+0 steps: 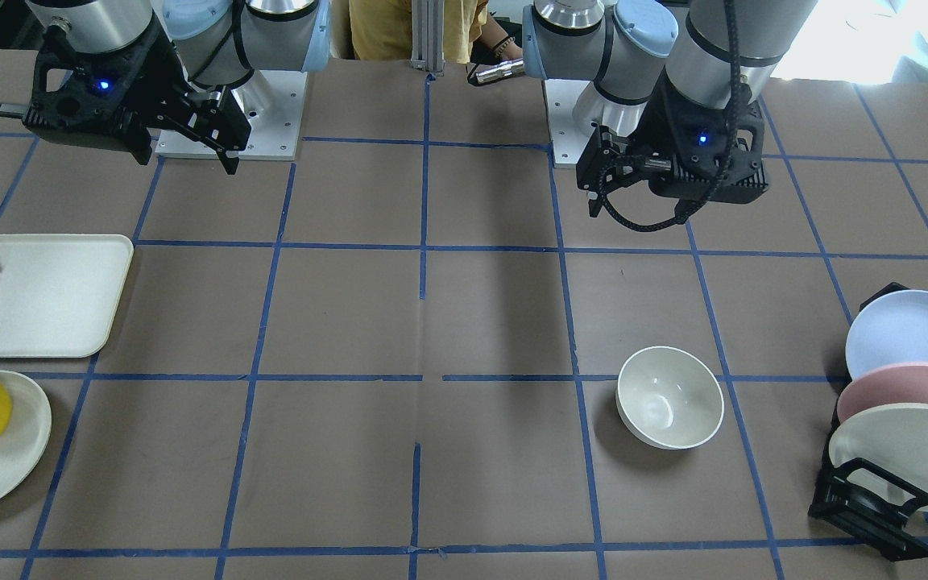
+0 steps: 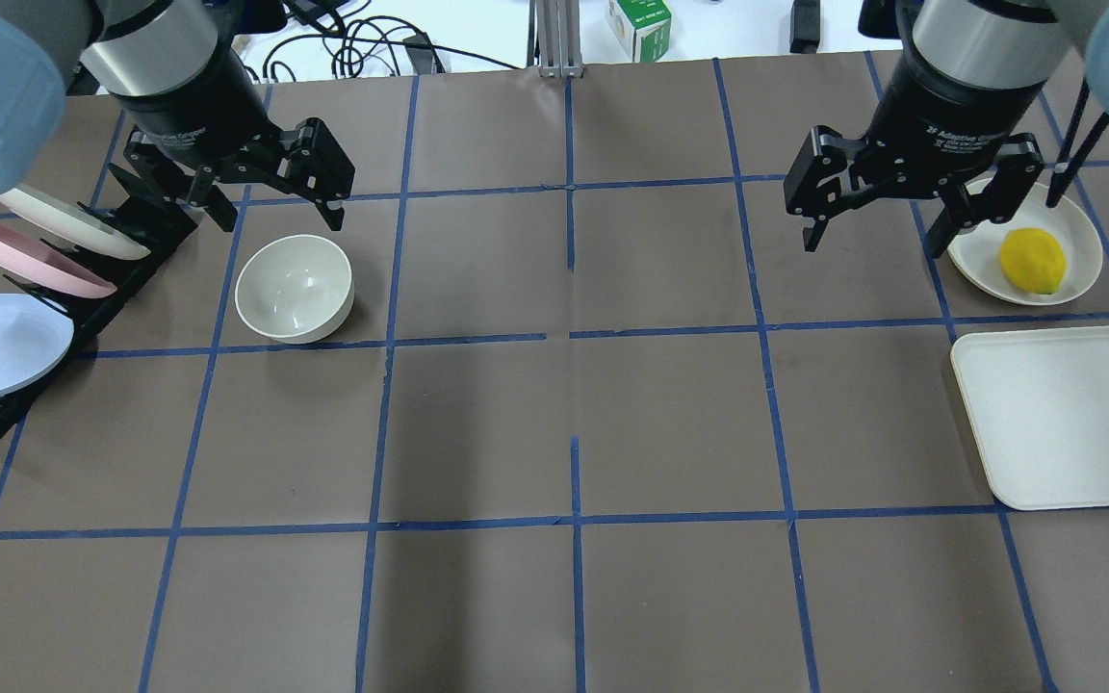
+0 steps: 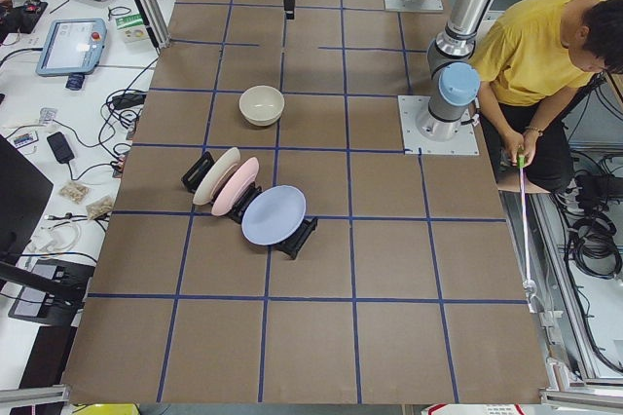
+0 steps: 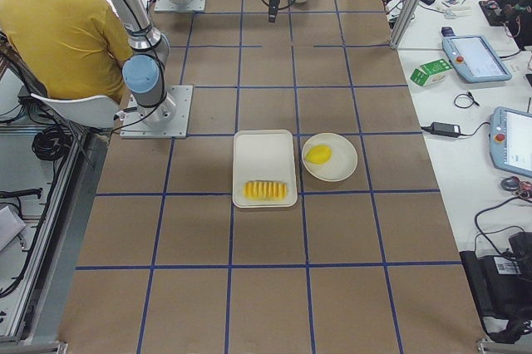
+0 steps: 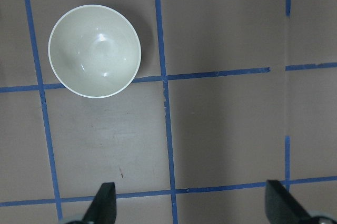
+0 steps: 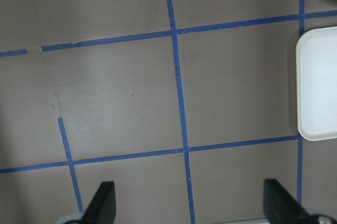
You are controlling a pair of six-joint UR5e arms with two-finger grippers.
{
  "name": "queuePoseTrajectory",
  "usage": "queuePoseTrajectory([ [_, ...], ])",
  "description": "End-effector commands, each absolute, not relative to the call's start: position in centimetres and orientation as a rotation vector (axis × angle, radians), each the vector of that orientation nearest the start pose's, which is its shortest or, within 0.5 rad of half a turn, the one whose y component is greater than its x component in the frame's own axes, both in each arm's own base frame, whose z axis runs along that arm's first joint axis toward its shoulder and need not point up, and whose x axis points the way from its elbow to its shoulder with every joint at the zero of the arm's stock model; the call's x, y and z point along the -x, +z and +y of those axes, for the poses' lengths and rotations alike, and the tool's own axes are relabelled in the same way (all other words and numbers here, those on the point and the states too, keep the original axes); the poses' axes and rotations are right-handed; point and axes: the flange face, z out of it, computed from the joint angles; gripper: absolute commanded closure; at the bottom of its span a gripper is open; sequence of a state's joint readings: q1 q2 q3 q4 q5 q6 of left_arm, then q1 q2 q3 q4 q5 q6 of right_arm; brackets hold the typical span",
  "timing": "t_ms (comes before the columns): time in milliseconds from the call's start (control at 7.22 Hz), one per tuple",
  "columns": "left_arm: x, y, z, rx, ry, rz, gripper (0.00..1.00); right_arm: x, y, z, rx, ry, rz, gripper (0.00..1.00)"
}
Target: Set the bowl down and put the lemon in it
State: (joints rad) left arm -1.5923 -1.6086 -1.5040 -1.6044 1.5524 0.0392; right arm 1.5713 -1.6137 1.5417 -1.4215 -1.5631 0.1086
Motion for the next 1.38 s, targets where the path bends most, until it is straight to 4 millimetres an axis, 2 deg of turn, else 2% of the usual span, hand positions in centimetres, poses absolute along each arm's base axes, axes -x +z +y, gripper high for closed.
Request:
queuePoseTrajectory([
  [0,14.6,49.5,-50.5,-0.092,0.014,3.159,0.00,-13.2,50.6,-46.6,-0.176,0.130,3.131,0.00],
  [138,14.7,49.5,-50.4,-0.099,0.010,3.155,0.00,-13.2,50.2,-46.5,-0.178,0.135,3.127,0.00],
  [415,14.2,48.3,-50.4,-0.106,0.024,3.145,0.00,-13.1,50.0,-46.8,-0.185,0.140,3.130,0.00],
  [554,12.4,46.2,-51.4,-0.046,0.055,3.145,0.00,-13.1,49.6,-47.1,-0.169,0.154,3.127,0.00],
  [692,8.4,42.1,-54.1,0.045,0.047,3.154,0.00,-12.9,48.2,-48.3,-0.176,0.183,3.126,0.00],
  [831,3.5,38.3,-56.1,-0.035,0.002,3.154,0.00,-12.5,46.2,-50.9,-0.162,0.143,3.131,0.00],
  [969,-0.1,33.8,-57.0,-0.043,0.045,3.158,0.00,-10.7,45.1,-53.1,-0.161,0.075,3.130,0.00],
  [1108,-3.0,30.9,-59.0,-0.012,-0.035,3.138,0.00,-7.2,45.1,-54.4,-0.094,0.014,3.133,0.00],
  [1246,-4.3,28.2,-60.6,0.005,-0.057,3.135,0.00,-2.6,44.5,-55.1,-0.032,0.024,3.132,0.00],
])
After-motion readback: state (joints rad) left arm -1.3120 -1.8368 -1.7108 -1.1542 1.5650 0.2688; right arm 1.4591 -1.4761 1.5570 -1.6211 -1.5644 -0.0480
